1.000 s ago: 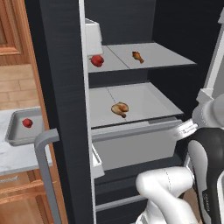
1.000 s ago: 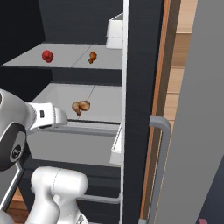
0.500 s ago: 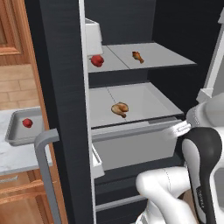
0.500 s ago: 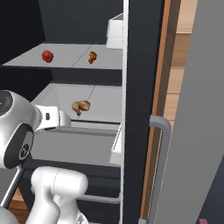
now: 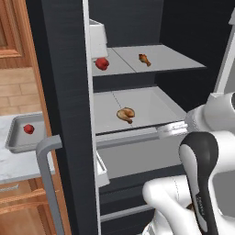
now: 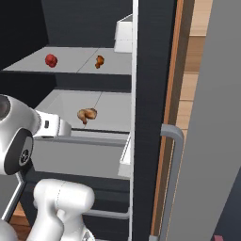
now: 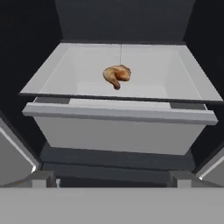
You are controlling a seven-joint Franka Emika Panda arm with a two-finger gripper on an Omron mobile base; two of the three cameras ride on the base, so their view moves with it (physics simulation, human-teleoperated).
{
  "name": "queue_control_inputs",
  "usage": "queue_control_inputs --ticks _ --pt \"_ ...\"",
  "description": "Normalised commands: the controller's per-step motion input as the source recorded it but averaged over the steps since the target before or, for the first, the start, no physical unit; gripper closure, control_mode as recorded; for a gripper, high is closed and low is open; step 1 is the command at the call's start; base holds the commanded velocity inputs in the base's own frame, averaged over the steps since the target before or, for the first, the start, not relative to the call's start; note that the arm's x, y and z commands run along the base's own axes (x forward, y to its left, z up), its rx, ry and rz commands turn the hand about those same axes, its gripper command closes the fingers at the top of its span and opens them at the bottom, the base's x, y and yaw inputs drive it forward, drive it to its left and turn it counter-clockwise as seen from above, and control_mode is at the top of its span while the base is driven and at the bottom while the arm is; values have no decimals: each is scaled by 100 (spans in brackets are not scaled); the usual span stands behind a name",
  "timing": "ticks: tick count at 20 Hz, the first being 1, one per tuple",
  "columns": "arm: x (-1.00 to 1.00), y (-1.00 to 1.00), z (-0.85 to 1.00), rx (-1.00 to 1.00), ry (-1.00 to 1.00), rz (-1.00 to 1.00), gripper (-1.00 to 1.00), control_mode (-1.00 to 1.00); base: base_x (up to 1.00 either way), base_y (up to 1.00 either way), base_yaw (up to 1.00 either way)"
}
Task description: Place one bell pepper and one chicken drumstick in each tupperware on the nearby counter, to pack two identical lunches.
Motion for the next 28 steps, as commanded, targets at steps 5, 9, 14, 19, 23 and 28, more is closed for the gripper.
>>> queue_control_inputs --ticks 5,9,14,19,23,28 --pt "43 0 -9 0 3 -4 -100 -100 0 0 0" --pt "55 0 -33 0 7 0 -100 -100 0 0 0" --pt "56 5 -35 0 10 0 -100 -100 0 0 0" --pt "49 13 -27 0 0 0 -100 -100 0 0 0" --pt "41 6 -22 0 0 0 -100 -100 0 0 0" --pt "44 0 -17 0 0 0 -100 -100 0 0 0"
